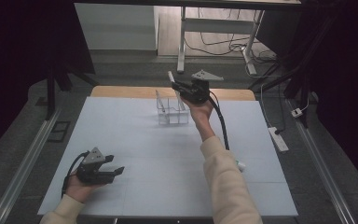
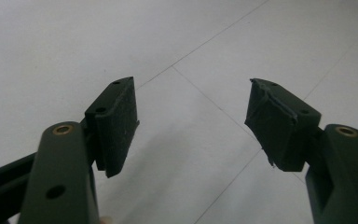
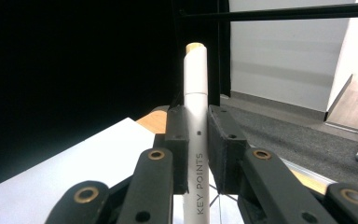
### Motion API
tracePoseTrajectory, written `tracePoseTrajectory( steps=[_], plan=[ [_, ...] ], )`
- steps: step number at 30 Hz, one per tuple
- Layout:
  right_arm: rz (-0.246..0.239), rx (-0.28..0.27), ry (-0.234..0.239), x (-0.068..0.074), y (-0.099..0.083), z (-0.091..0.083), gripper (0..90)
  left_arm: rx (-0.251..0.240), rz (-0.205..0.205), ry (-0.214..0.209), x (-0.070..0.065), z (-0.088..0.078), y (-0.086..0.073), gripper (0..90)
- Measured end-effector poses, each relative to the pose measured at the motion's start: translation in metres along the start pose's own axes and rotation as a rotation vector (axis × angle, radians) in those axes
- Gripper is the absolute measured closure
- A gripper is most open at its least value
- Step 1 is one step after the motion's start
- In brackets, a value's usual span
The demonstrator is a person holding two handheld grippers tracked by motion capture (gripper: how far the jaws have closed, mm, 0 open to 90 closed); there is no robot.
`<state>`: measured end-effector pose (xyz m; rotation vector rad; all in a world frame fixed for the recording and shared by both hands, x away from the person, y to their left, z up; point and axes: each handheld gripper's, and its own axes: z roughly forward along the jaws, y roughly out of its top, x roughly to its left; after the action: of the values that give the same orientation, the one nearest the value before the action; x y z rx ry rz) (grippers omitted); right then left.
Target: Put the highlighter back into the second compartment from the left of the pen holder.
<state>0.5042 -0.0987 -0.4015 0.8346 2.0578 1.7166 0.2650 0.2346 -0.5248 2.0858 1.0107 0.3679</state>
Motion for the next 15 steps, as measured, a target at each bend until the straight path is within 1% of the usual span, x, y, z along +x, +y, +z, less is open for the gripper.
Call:
tracePoseTrajectory(
  steps=[4,7,11,15],
  plan=[
    [0.003,0.005,0.000,0.000,-0.002,0.007,78.3,-0.004,-0.003,0.001,0.000,-0.001,0.000,33.7],
    [0.022,-0.004,0.012,-0.001,-0.004,0.010,78.3,-0.007,-0.002,0.001,0.000,-0.001,0.000,33.7],
    [0.021,-0.006,0.008,-0.003,-0.005,0.017,78.3,-0.004,-0.004,0.003,0.001,-0.002,-0.001,33.7],
    [0.021,-0.007,0.001,-0.007,-0.006,0.023,78.3,-0.013,-0.010,0.005,0.000,-0.004,0.000,33.6]
  ],
)
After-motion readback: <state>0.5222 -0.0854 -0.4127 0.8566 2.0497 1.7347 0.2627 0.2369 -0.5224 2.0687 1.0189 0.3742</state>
